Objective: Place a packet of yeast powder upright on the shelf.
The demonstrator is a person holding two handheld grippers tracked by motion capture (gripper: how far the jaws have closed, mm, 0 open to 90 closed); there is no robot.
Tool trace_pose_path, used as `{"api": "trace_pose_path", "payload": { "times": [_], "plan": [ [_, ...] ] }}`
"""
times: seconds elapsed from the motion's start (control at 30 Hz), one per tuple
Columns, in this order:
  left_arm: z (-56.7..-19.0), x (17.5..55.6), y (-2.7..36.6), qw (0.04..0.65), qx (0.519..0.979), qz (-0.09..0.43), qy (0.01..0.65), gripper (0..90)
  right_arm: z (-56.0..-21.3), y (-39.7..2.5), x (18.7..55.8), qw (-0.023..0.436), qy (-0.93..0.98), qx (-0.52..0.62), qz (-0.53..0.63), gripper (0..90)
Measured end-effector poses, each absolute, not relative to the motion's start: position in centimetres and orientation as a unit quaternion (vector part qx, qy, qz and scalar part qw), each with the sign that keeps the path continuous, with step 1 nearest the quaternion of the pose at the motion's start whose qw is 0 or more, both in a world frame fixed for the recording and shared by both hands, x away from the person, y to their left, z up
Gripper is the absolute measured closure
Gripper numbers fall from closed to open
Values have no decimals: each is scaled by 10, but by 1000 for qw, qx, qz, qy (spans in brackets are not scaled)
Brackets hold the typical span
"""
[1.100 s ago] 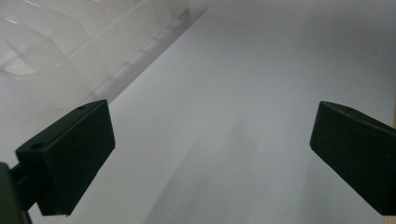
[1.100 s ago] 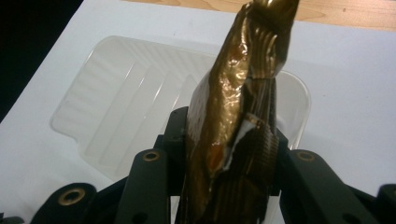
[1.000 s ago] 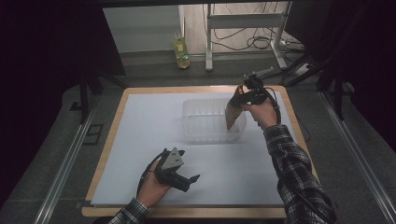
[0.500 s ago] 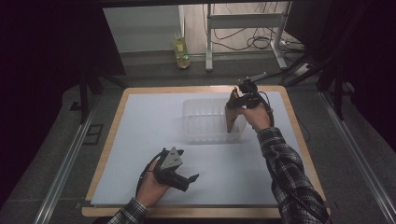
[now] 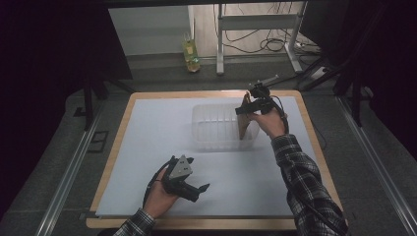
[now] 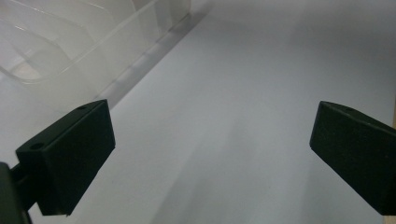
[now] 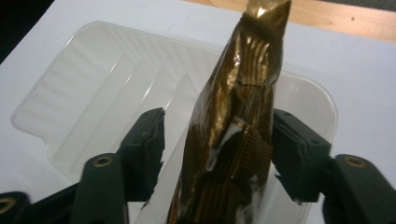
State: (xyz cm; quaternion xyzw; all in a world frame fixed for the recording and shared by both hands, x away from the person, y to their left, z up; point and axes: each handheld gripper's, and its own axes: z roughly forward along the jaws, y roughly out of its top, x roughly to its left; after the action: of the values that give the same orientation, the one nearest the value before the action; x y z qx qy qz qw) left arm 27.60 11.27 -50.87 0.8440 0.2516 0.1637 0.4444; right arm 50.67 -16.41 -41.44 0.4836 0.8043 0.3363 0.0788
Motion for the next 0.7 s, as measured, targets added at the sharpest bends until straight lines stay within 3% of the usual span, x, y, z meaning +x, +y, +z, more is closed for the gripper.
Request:
{"api": "trace_pose_path", "payload": {
  "times": [0.33, 0.7],
  "plan": [
    [-510, 276, 111, 445, 845, 161, 251, 1, -414, -166, 500, 89, 816, 448, 353, 233],
    [-511, 276, 110, 448, 843, 158, 251, 2, -408, -166, 488, 107, 831, 411, 358, 151]
  ]
}}
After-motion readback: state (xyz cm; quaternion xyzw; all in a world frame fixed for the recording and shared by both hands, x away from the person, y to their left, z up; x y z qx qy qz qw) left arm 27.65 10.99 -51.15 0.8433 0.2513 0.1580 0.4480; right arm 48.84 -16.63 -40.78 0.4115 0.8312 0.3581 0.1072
